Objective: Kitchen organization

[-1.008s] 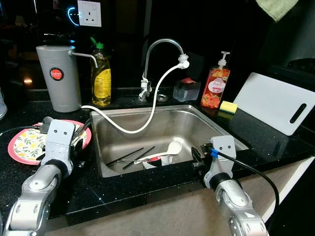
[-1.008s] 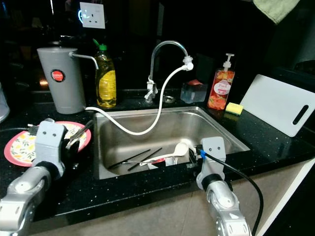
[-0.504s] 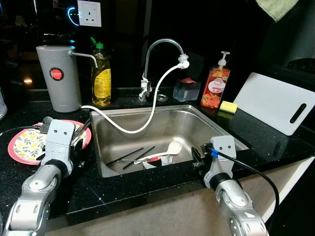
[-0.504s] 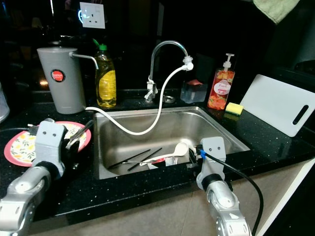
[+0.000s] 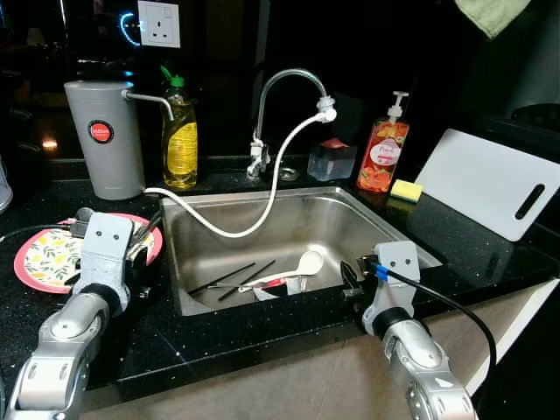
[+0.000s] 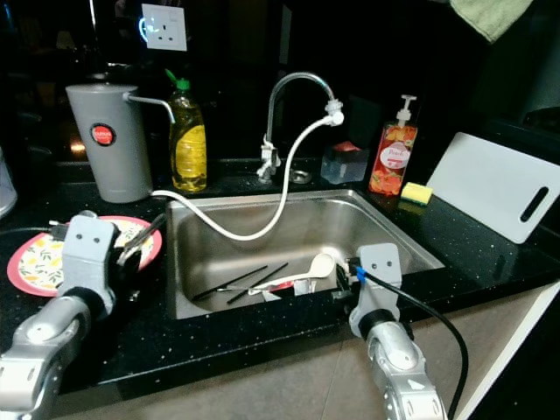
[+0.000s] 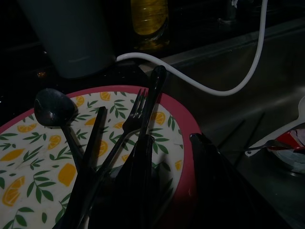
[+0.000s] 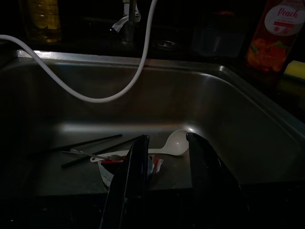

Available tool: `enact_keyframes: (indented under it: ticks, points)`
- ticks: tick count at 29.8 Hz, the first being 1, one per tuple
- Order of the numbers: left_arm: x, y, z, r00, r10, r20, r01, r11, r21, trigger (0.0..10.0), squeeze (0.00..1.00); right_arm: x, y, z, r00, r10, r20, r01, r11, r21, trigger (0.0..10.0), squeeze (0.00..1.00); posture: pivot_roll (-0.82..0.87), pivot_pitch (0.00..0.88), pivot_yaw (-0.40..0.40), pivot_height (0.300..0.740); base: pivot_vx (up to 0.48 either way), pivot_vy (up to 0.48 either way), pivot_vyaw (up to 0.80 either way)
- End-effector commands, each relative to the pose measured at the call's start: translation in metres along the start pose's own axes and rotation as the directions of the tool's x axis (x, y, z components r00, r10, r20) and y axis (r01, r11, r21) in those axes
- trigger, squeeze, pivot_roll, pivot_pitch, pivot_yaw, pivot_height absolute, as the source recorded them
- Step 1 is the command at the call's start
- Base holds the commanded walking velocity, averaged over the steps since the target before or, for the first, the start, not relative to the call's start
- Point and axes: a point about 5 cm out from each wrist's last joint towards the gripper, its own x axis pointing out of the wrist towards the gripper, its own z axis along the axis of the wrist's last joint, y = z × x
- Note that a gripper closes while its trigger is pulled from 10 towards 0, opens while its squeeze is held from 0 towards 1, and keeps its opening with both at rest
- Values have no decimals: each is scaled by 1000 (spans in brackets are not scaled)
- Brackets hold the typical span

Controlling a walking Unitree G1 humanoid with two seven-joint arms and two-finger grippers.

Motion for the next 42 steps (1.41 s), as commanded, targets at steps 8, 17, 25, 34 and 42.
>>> enact_keyframes:
  ticks: [8,17,25,34,42]
  points:
    - [1,-5,0,1000,-6,11,6,1000,-6,10000,0,2,-2,0,1000,-1,-8,1,1000,-1,10000,0,-11,0,-112,740,0,0,0]
    - [1,-6,0,1000,-7,13,7,1000,-8,10000,0,3,-3,1,1000,-1,-4,1,1000,-6,10000,0,-14,0,-113,740,0,0,0]
    - [2,-7,0,1000,-11,14,11,1000,-11,10000,0,3,-3,1,1000,-2,-3,2,1000,-7,10000,0,-18,0,-112,740,0,0,0]
    - [2,-7,0,1000,-11,17,11,1000,-14,10000,0,2,-3,1,1000,-1,-5,1,1000,-5,10000,0,-18,0,-113,740,0,0,0]
    - [2,-7,0,1000,-11,18,11,1000,-14,10000,0,2,-3,1,1000,-5,-6,5,1000,-4,10000,0,-19,0,-111,740,0,0,0]
